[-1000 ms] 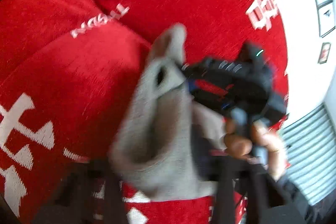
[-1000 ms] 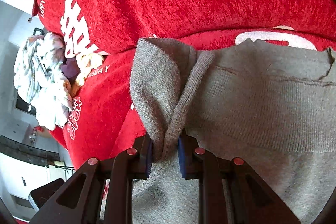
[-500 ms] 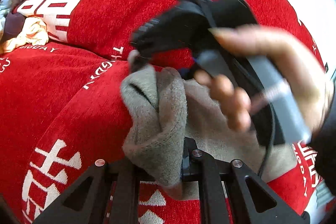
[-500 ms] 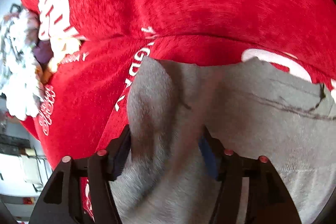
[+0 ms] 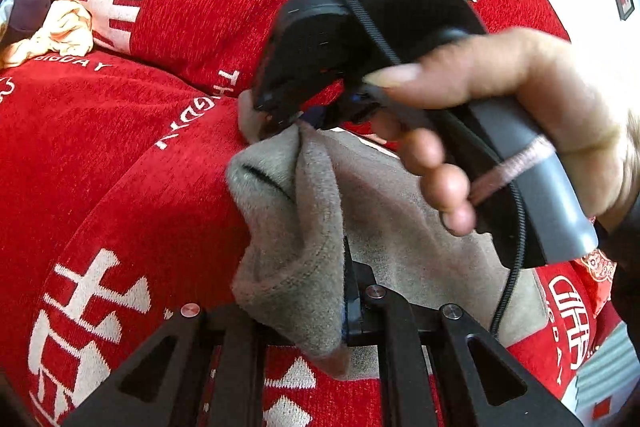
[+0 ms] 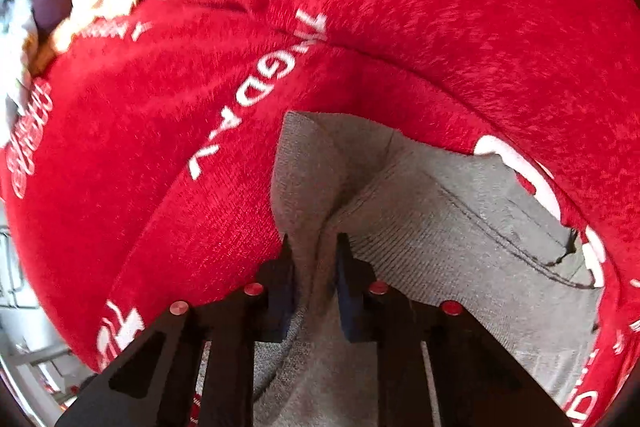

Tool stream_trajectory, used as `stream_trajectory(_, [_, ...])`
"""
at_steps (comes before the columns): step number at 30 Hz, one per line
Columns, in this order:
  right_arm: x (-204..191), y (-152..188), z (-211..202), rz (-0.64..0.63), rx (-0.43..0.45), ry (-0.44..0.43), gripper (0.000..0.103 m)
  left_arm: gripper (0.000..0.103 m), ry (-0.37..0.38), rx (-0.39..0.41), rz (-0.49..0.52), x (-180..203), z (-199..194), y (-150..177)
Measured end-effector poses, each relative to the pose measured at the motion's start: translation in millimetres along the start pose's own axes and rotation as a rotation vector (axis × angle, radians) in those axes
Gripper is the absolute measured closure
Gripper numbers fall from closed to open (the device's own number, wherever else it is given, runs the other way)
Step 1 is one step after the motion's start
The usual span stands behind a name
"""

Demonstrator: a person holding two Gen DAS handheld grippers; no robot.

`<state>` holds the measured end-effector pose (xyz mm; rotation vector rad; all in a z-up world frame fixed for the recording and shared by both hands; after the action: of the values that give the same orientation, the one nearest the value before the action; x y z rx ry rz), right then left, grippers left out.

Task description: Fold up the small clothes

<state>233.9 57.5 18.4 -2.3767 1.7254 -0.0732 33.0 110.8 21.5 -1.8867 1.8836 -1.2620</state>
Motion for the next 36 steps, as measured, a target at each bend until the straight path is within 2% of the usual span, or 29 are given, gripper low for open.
stream_trajectory(5, [28, 12, -24, 0.083, 0.081, -0.11, 0.086, 0.089, 0.009, -0.02, -0.018, 0, 2, -2])
stream_trajectory(9, [38, 14, -39, 0.134, 0.109, -0.159, 0.086, 0.089, -0.036, -0.062, -0.027, 4, 3, -4])
stream_trajectory(17, [58, 29, -64, 0.16, 0.16, -0.23, 0.086, 0.089, -0.125, -0.142, -0.026, 17, 5, -4])
stream_trajectory(24, [86, 45, -85, 0.185, 0.211, -0.298, 0.086, 0.089, -0.179, -0.149, 0.038, 52, -2, -10])
stream_trajectory(36, [135, 67, -116, 0.184, 0.275, -0.391, 0.086, 0.089, -0.184, -0.164, 0.116, 111, -1, -21])
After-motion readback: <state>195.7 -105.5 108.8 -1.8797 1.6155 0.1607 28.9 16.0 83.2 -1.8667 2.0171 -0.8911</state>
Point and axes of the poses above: each gripper's, at about its wrist camera, not at the fingertips, and z roughly the way its jaws point, x to its right, y to its underside, the point moved 1 cm from there along z, roughly the way its jaws point, and after that the axes turned 2 degrees about y, right-handed, at the moved point
